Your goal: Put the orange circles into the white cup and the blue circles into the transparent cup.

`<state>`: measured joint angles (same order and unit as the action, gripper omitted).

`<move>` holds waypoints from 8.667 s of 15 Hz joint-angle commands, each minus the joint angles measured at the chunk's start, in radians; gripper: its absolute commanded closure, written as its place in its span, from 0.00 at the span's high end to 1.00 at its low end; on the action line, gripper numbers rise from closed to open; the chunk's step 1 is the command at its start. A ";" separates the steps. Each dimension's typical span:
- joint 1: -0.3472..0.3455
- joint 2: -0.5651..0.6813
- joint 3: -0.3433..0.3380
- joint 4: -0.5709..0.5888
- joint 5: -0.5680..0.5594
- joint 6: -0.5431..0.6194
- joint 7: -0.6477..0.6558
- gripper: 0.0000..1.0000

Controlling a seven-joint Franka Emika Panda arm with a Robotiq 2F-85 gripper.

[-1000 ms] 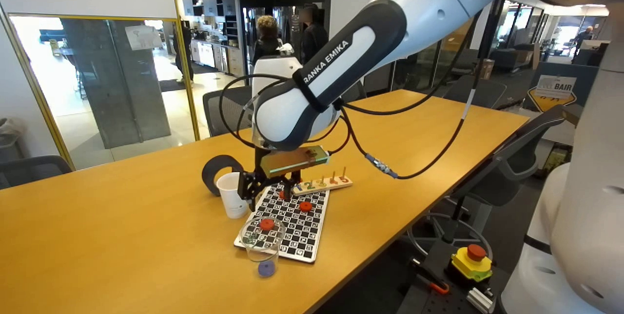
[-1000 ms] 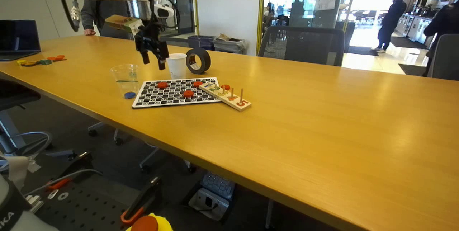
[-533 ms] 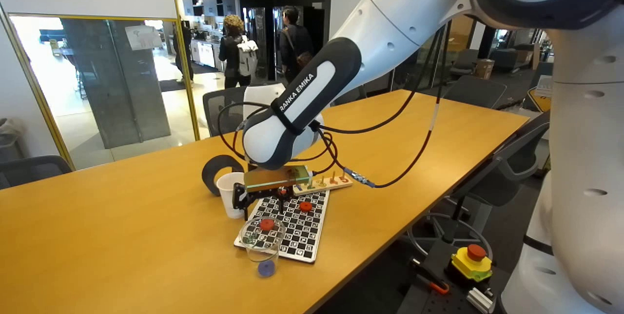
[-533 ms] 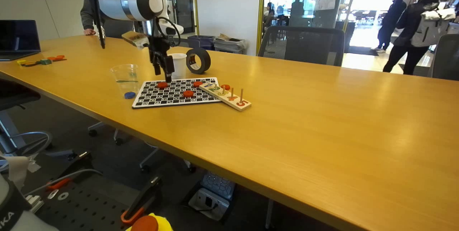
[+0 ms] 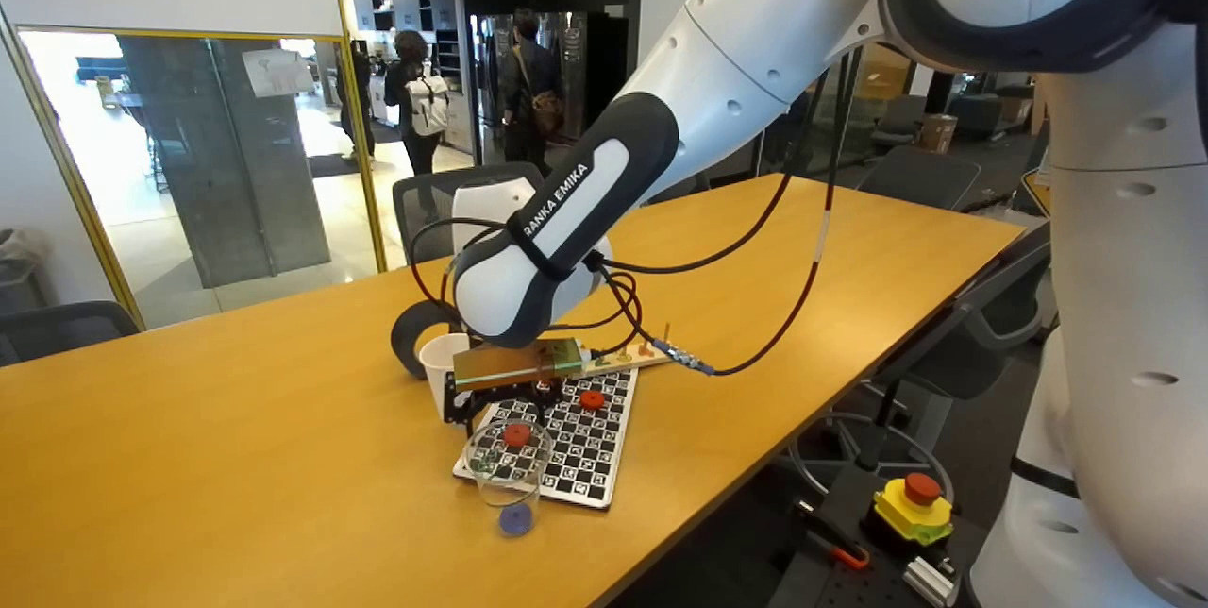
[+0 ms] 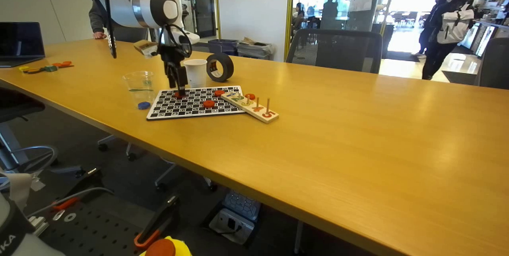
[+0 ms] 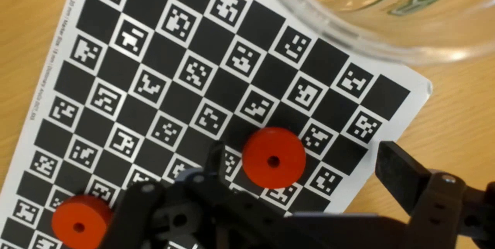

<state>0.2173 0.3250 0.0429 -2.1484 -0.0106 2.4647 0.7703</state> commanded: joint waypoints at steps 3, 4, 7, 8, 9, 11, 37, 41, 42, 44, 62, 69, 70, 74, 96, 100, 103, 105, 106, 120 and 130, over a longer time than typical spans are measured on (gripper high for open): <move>0.017 -0.029 -0.024 -0.029 -0.030 0.007 0.084 1.00; 0.013 -0.027 -0.027 -0.032 -0.028 0.019 0.086 1.00; -0.004 -0.023 -0.027 -0.042 -0.004 0.045 0.058 1.00; -0.011 -0.023 -0.025 -0.047 0.005 0.057 0.046 1.00; -0.020 -0.024 -0.018 -0.051 0.019 0.064 0.026 1.00; -0.036 -0.028 -0.003 -0.062 0.054 0.075 -0.016 1.00; -0.045 -0.060 0.015 -0.099 0.173 0.101 -0.137 1.00; -0.047 -0.053 0.012 -0.099 0.168 0.116 -0.133 1.00; -0.047 -0.051 0.012 -0.098 0.169 0.122 -0.134 1.00; -0.048 -0.047 0.012 -0.098 0.168 0.131 -0.135 1.00; -0.039 -0.193 -0.055 -0.063 -0.028 -0.006 -0.063 0.22; -0.069 -0.140 -0.021 0.141 -0.023 -0.059 -0.169 0.22; -0.069 -0.116 -0.017 0.177 -0.013 -0.066 -0.187 0.22; -0.067 -0.026 -0.002 0.288 0.033 -0.101 -0.258 0.22; -0.061 -0.063 -0.126 0.242 -0.018 -0.205 0.026 1.00; -0.083 -0.101 -0.128 0.155 0.006 -0.214 0.204 1.00; -0.106 -0.102 -0.123 0.101 0.038 -0.202 0.322 1.00; -0.122 -0.084 -0.122 0.079 0.074 -0.185 0.385 1.00; -0.131 -0.073 -0.121 0.071 0.100 -0.178 0.409 1.00; -0.180 0.079 -0.100 0.097 0.519 0.127 0.606 1.00; -0.093 0.029 -0.159 0.078 0.141 0.051 0.825 1.00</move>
<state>0.1108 0.3858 -0.1153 -2.0731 0.1795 2.5517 1.5672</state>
